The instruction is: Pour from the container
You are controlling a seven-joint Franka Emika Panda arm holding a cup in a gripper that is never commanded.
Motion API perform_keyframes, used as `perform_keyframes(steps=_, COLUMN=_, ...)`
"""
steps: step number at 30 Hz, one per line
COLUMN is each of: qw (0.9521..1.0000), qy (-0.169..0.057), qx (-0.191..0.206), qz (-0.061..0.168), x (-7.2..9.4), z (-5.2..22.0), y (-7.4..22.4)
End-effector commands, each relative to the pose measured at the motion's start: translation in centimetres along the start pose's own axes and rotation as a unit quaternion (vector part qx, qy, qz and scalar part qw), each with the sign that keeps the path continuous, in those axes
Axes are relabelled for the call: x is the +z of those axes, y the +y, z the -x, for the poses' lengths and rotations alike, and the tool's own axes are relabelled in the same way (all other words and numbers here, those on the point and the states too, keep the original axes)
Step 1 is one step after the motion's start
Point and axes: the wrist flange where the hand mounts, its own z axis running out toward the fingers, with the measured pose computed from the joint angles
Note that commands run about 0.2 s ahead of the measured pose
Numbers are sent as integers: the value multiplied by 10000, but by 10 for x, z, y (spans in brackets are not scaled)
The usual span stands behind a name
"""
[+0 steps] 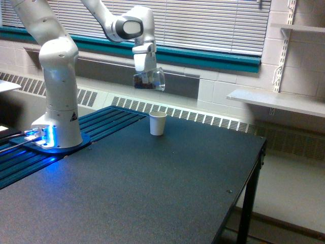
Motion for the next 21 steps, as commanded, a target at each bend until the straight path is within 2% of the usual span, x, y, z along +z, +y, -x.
perform_keyframes(steps=1, qw=9994, qy=-132, qx=332, qz=-47, x=7, z=10, y=10)
perform_keyframes(steps=21, qw=9958, qy=-673, qx=615, qz=-11, x=36, z=13, y=22)
